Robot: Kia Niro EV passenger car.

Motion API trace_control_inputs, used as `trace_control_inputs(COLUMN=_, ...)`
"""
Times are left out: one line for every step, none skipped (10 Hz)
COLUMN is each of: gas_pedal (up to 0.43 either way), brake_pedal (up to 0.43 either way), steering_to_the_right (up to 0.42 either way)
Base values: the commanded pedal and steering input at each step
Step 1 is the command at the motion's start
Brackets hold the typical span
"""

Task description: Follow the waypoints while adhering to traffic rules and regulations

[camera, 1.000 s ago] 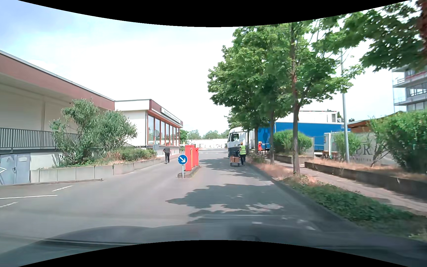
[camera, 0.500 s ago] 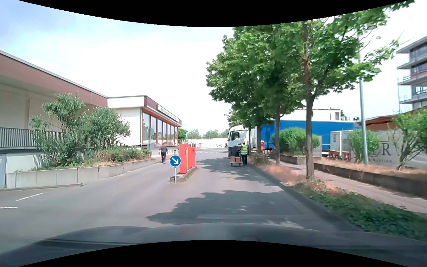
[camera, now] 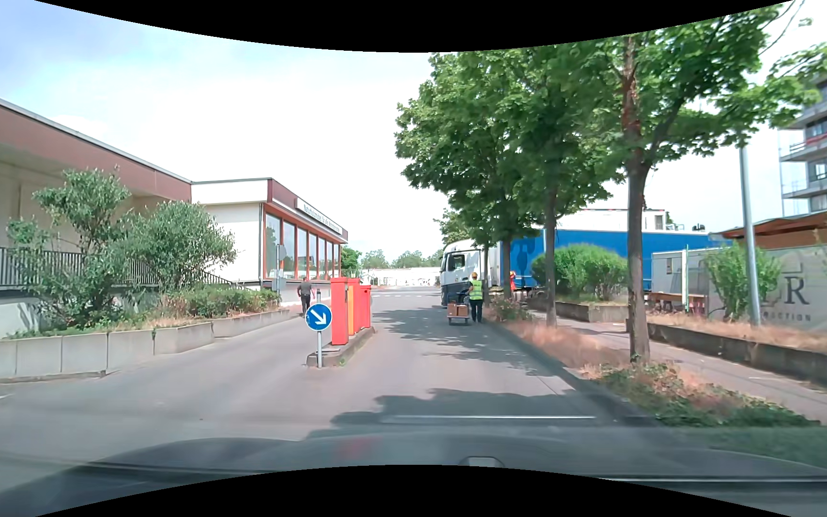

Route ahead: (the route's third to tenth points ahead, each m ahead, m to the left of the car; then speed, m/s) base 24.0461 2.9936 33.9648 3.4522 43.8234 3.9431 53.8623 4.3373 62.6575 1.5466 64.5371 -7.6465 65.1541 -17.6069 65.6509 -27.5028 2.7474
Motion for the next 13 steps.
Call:
trace_control_inputs(gas_pedal=0.008, brake_pedal=0.0, steering_to_the_right=-0.004)
trace_control_inputs(gas_pedal=0.008, brake_pedal=0.0, steering_to_the_right=-0.004)
trace_control_inputs(gas_pedal=0.008, brake_pedal=0.0, steering_to_the_right=-0.004)
trace_control_inputs(gas_pedal=0.008, brake_pedal=0.0, steering_to_the_right=-0.004)
trace_control_inputs(gas_pedal=0.008, brake_pedal=0.0, steering_to_the_right=-0.004)
trace_control_inputs(gas_pedal=0.008, brake_pedal=0.0, steering_to_the_right=-0.005)
trace_control_inputs(gas_pedal=0.008, brake_pedal=0.0, steering_to_the_right=-0.007)
trace_control_inputs(gas_pedal=0.008, brake_pedal=0.0, steering_to_the_right=-0.008)
trace_control_inputs(gas_pedal=0.008, brake_pedal=0.0, steering_to_the_right=-0.007)
trace_control_inputs(gas_pedal=0.008, brake_pedal=0.0, steering_to_the_right=-0.007)
trace_control_inputs(gas_pedal=0.008, brake_pedal=0.0, steering_to_the_right=-0.007)
trace_control_inputs(gas_pedal=0.008, brake_pedal=0.0, steering_to_the_right=-0.007)
trace_control_inputs(gas_pedal=0.008, brake_pedal=0.0, steering_to_the_right=-0.007)
